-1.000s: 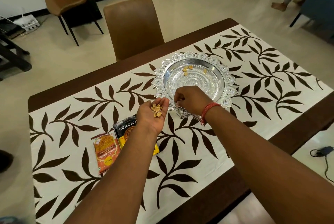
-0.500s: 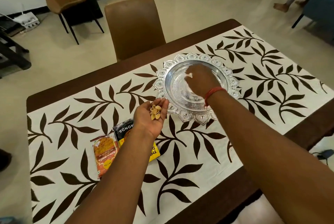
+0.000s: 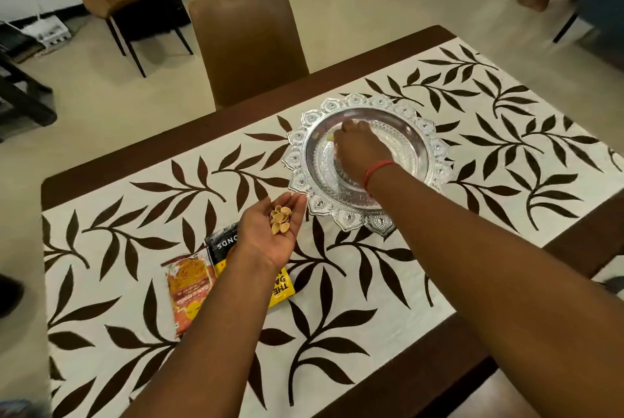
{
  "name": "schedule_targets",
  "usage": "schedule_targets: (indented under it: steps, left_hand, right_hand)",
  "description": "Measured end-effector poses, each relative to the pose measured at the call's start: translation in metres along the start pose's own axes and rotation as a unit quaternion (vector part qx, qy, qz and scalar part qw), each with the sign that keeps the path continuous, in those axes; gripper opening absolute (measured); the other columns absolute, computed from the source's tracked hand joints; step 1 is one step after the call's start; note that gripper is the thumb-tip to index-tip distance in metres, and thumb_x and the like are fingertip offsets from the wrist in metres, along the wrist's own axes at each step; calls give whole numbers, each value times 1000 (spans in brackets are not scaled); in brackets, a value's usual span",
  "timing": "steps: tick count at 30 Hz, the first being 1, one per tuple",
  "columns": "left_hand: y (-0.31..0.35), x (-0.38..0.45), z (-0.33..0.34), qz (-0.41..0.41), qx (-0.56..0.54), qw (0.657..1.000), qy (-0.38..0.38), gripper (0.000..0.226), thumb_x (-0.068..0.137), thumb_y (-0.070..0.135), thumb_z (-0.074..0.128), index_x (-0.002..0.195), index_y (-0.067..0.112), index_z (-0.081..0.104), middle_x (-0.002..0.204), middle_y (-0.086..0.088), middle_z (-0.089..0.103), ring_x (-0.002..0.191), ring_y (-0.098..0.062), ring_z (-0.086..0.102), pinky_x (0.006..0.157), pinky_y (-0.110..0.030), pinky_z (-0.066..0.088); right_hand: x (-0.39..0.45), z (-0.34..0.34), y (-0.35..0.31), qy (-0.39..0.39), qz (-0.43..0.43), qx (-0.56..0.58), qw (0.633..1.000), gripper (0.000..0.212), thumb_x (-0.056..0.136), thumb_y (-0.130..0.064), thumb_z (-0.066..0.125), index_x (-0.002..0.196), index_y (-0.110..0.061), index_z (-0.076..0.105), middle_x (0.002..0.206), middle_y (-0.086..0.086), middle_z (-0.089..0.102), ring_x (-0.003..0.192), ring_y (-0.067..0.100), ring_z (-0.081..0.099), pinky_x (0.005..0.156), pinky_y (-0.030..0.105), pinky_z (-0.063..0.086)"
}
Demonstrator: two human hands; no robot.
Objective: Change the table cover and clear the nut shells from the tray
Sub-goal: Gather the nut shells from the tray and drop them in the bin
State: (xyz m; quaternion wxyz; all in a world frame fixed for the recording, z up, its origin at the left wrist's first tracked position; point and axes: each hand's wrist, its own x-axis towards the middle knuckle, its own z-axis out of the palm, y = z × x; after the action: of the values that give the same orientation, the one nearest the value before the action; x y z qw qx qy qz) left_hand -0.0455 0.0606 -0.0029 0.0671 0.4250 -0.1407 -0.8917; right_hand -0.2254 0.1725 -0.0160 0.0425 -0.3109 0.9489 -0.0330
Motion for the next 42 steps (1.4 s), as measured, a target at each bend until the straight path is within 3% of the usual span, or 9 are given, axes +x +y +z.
schedule_targets:
  steps: [4,10,15,21,25,32,36,40,42]
  left_hand:
    - [-1,-2,3,-3,2,1000,-5,39,105,18,39,88,-9,61,73,-22,71,68,-33,74,58,-38,62]
    - [-4,-4,6,-11,6,1000,-9,37,104,18,40,92,-10,61,76,-22,71,79,-34,72,61,-39,62]
    - [-7,-4,4,-22,1,1000,-13,39,105,19,39,93,-10,61,81,-23,70,86,-35,70,60,-40,62]
    - [-12,-3,0,-20,5,1000,-7,41,105,21,37,90,-9,61,74,-22,71,71,-33,73,60,-39,62]
    - [-16,-2,-2,-27,7,1000,-3,41,105,21,38,92,-10,61,76,-23,72,85,-35,70,62,-40,63]
    - [-17,-1,-3,-29,8,1000,-2,42,106,21,37,91,-9,61,76,-23,72,86,-34,70,63,-40,63]
    - [-18,-3,-6,-33,4,999,-3,41,106,21,37,93,-10,61,79,-25,72,85,-36,71,62,-41,63]
    - [-19,-3,-7,-35,0,999,-14,39,105,20,36,91,-6,62,74,-18,71,63,-26,73,56,-35,61]
    - [-18,-4,-8,-25,17,999,-27,35,104,17,37,88,1,64,64,-10,69,55,-18,70,52,-29,59]
  right_hand:
    - [-22,5,0,31,-70,1,997,39,89,2,52,126,-7,59,119,15,57,112,37,50,82,45,52]
    - [-44,6,7,30,-84,12,996,16,90,-4,59,105,-4,62,101,16,58,93,36,56,66,33,35]
    - [-63,3,-3,-13,-48,89,995,14,86,-2,61,98,-7,68,100,12,58,91,30,58,68,29,39]
    - [-80,-9,-14,-80,-12,212,974,21,98,-19,55,103,-7,72,104,9,69,93,22,62,77,26,43]
    - [-85,-17,-13,-120,0,238,964,18,92,-29,67,99,-13,69,98,2,68,91,18,62,81,33,51]
    - [-85,-22,-12,-93,-4,259,961,12,82,-9,74,92,-15,71,88,-5,67,87,13,65,68,14,44]
    - [-88,-26,-21,-40,-21,270,962,18,86,2,64,92,-13,72,92,3,72,88,15,67,81,26,54]
    - [-96,-39,-53,-31,-90,335,937,14,86,-5,68,91,-17,74,91,-3,73,84,7,66,73,9,48]
    - [-96,-42,-68,-69,-153,312,935,14,88,-9,67,94,-19,75,93,-6,72,84,5,64,73,12,48]
